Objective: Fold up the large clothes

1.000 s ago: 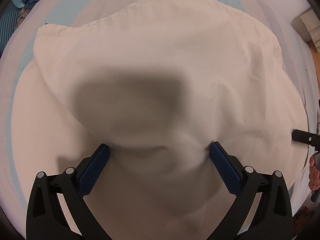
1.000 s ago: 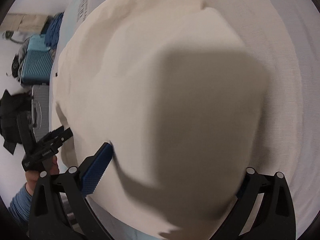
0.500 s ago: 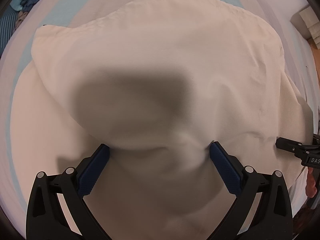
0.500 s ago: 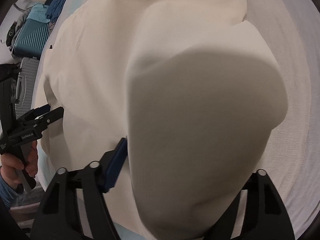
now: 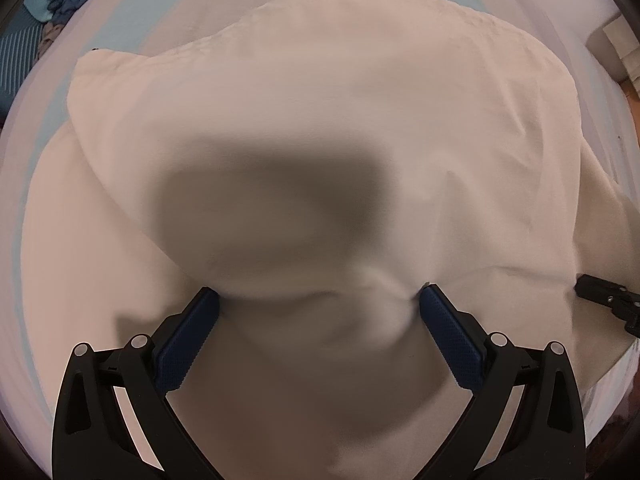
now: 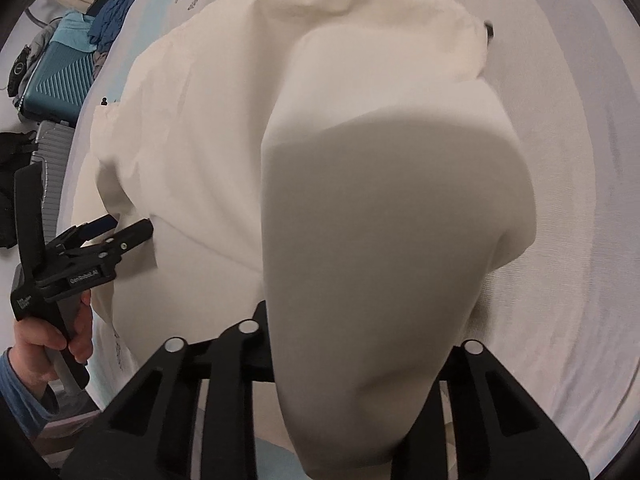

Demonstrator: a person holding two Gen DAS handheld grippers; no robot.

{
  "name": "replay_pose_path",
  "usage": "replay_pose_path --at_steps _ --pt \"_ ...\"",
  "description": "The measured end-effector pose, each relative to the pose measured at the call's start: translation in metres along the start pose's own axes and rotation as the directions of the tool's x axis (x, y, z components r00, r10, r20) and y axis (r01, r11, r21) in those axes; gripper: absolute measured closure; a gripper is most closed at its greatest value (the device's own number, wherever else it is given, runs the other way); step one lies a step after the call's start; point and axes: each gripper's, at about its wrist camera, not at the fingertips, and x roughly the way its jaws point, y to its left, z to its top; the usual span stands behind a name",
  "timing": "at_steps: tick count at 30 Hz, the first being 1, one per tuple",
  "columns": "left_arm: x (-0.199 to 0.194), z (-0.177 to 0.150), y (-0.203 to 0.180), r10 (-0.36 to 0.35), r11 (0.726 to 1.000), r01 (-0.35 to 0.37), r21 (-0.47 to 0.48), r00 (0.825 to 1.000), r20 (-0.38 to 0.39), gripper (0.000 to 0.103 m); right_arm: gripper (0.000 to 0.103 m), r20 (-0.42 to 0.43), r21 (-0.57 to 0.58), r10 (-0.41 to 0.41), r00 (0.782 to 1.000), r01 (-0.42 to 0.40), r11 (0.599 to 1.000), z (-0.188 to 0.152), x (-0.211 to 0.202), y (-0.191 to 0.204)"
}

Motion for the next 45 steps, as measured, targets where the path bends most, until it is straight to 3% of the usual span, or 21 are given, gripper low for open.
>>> replay_pose_path --at_steps 11,17,19,28,36,38,41,45 --pt "0.005 -0.011 0.0 -0.024 1.0 0.024 0.013 1.0 0.02 0.005 0.086 0.044 0.041 -0.103 0.994 0.101 0.994 -0.001 -0.043 0.041" --pt "0.0 -0.006 0.005 -0.033 0.999 0.033 0.011 0.999 0.0 0.006 0.086 0.058 0.022 -0.152 0.987 0.151 0.988 0.0 -0.068 0.079" --pt "-0.007 0.007 0.009 -0.042 0.999 0.042 0.021 0.999 -0.003 0.011 0.086 0.06 0.028 -0.187 0.981 0.186 0.982 0.001 -0.072 0.088" --pt "-0.048 0.008 0.055 -0.065 0.998 0.065 -0.005 0.998 0.023 0.014 0.086 0.122 0.011 -0.391 0.912 0.393 0.919 -0.006 -0.079 0.152" --pt "-0.089 0.0 0.133 -0.027 0.999 0.024 0.03 0.994 0.105 0.012 0.086 0.193 -0.028 -0.453 0.87 0.467 0.884 -0.019 -0.063 0.233" --pt "-0.092 0.004 0.136 -0.019 0.999 0.016 0.032 0.993 0.115 0.009 0.086 0.212 -0.049 -0.47 0.857 0.49 0.87 -0.023 -0.055 0.254" --pt "-0.108 -0.018 0.181 -0.005 0.999 0.001 0.032 0.992 0.128 0.007 0.086 0.232 -0.053 -0.498 0.836 0.522 0.851 -0.027 -0.046 0.279" --pt "-0.121 -0.037 0.207 0.018 0.999 -0.023 0.036 0.99 0.142 0.006 0.086 0.251 -0.044 -0.522 0.815 0.548 0.835 -0.03 -0.036 0.302"
